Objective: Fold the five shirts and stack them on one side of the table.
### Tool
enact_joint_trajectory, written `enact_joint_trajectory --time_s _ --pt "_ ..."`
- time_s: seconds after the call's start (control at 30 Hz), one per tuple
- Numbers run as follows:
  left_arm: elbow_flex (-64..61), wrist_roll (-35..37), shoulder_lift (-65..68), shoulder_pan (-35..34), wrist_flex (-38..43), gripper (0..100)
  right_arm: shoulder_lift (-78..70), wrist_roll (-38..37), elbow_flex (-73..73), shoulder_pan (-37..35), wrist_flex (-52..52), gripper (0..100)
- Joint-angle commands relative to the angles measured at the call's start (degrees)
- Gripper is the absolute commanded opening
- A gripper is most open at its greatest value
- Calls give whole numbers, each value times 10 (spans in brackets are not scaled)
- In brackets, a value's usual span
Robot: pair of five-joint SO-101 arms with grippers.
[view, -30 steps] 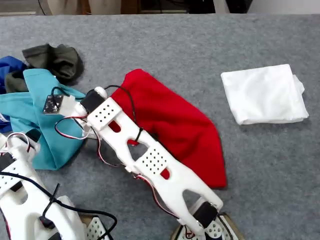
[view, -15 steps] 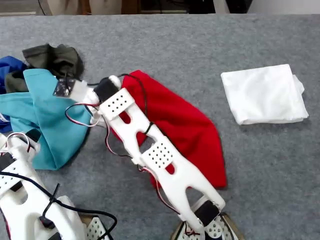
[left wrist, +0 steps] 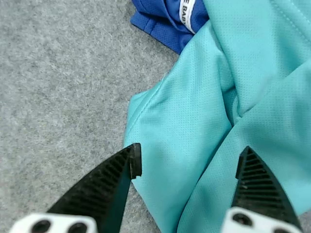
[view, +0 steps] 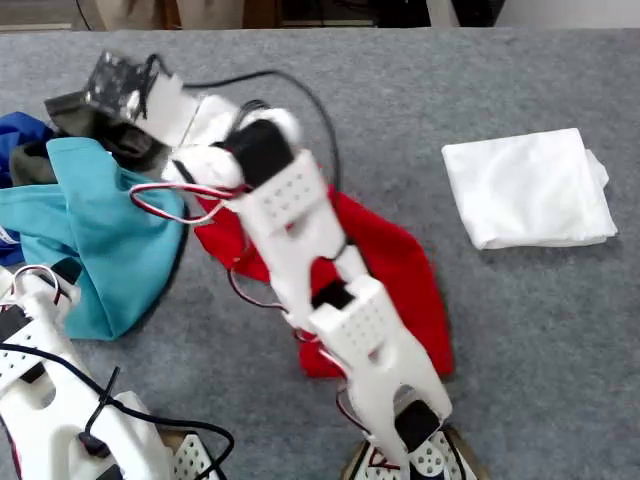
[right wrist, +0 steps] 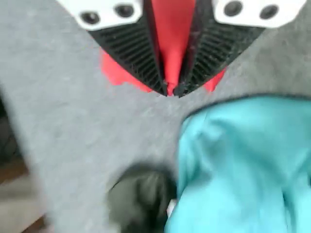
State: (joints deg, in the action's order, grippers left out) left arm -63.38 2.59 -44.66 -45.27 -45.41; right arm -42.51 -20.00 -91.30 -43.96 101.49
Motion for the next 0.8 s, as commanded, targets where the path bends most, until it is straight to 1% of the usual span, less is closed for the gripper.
enact_joint_trajectory --time_s 0.0,0.13,0.2,0.3,0.43,0.53,0.63,0.7,0.77 --pt "23 3 -4 -4 3 314 134 9 0 7 -4 3" --pt "23 3 -7 20 1 314 229 9 0 44 -55 3" --pt "37 4 -8 44 -30 314 268 9 3 74 -92 3" --pt "100 4 -8 98 -112 314 306 7 42 131 -162 2" --pt "202 4 -8 210 -212 314 335 6 126 211 -216 2" --pt "266 4 -6 301 -265 314 337 5 188 248 -215 2" --pt "281 4 -1 390 -273 314 336 3 279 264 -213 3" --pt "281 6 -2 444 -275 314 336 -25 355 270 -225 3" --pt "281 28 -2 486 -273 314 333 -42 436 284 -258 3"
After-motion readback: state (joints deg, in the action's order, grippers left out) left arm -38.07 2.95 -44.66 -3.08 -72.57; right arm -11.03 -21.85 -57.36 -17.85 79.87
